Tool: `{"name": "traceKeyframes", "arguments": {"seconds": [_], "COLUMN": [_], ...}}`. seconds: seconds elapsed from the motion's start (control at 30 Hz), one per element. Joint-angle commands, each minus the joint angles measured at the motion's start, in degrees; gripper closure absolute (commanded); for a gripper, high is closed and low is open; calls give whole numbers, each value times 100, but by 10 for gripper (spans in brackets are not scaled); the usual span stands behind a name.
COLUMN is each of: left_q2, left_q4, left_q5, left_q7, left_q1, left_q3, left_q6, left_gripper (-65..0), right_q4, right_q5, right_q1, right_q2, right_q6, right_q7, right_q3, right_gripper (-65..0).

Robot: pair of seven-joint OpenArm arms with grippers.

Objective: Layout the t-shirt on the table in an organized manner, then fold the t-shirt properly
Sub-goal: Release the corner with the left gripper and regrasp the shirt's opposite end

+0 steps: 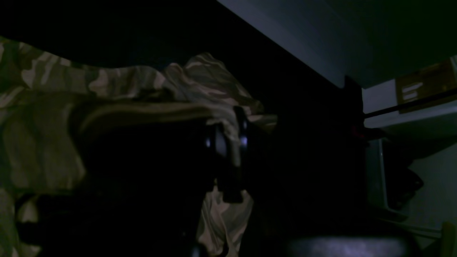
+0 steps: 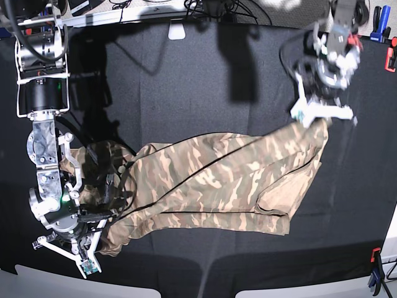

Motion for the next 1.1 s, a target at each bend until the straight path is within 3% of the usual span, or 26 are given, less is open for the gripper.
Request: {"name": "traceKeyframes", "arguments": {"seconds": [0.0,0.1,0.33,0.53,0.67,0.83,0.97,1.07], "left_q2": [-50,-52,-192,-269,-269,-269,-269,-269], "left_q4": [181,205,201,74,-903,-1919,-1980,-1980], "left_q5": [15,-68,-992,-1615,-1751,-1751,-1762,-2098], "left_q7": [-87,-76,407,472,-238,-393,-387,-247], "left_q1": [-195,-647,-1690,-1871,-1917,-2323,-2695,-2940], "left_q3": [-26,-26,-26,-26,-26,-26,-26,-26], "left_q6": [162,155,96,-520,-964,-949,-870,-879], "left_gripper": [0,0,0,0,0,0,0,0], "right_q4": [94,94,94,94,94,94,94,90], "right_q5": [-81,-81,-79,31,243,-22,-557,-717], "right_q1": [190,190,188,188,186,188,188,186], "right_q2": [59,59,57,57,42,46,50,48], "right_q6": [-26,-26,-26,-26,-26,-33,-520,-549], "right_q7": [142,138,76,-31,-90,-116,-315,-376], "right_q3": [37,37,37,37,37,37,37,76], "right_gripper": [0,0,0,0,0,0,0,0]}}
